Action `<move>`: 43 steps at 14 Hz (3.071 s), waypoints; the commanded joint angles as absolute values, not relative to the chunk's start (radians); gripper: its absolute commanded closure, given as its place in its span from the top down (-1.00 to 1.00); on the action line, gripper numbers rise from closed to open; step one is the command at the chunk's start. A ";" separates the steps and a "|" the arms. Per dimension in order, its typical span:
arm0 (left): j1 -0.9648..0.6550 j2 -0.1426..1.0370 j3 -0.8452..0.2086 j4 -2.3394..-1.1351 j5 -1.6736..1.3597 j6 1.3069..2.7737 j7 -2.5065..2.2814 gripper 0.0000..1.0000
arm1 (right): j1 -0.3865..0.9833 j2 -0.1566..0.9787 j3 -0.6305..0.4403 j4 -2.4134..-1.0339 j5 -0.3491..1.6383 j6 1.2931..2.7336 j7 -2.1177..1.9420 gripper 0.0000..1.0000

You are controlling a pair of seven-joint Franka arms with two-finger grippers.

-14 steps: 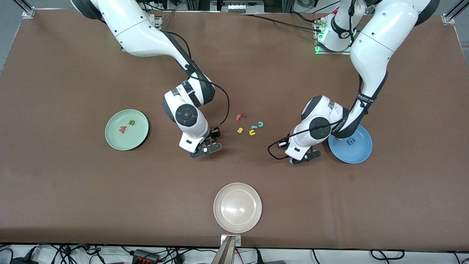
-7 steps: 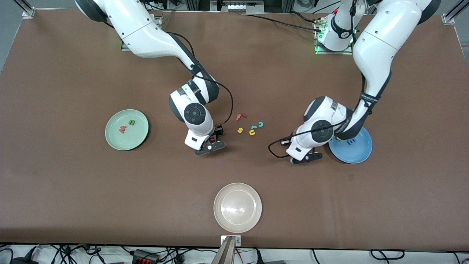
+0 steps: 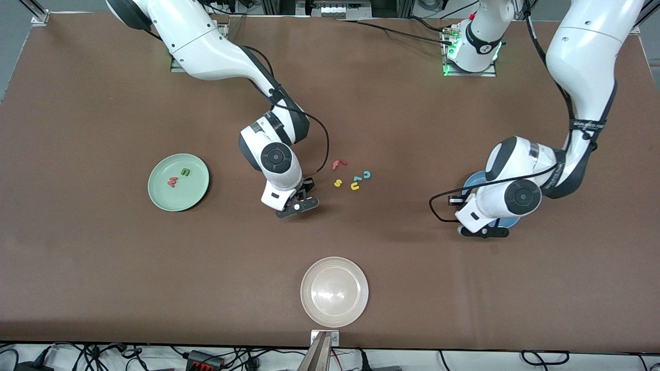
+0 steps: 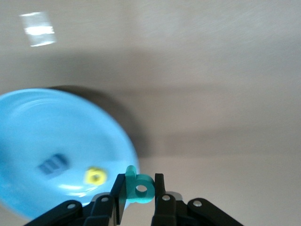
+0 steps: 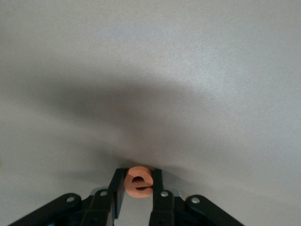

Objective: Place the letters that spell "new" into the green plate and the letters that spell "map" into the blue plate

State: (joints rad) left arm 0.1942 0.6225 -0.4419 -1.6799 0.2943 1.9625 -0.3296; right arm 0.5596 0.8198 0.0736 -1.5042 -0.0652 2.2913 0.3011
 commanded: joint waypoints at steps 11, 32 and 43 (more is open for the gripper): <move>0.262 0.542 -0.466 -1.717 0.433 1.924 -0.224 1.00 | 0.335 0.448 -0.124 -1.958 -0.095 2.180 0.299 -0.88; 0.088 -0.038 -0.135 -1.630 -0.017 1.503 -0.047 1.00 | 0.292 0.396 -0.121 -1.926 0.032 2.099 0.321 1.00; 0.006 -0.077 -0.020 -1.680 -0.035 1.575 0.075 1.00 | 0.238 0.382 -0.135 -1.411 0.028 1.652 0.273 1.00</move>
State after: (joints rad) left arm 0.0260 -0.0790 -0.0387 -1.6582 -0.0126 1.5561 0.0509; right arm 0.2608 0.3706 -0.1326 -1.4758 0.0199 1.7013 0.3067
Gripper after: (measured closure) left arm 0.000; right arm 0.000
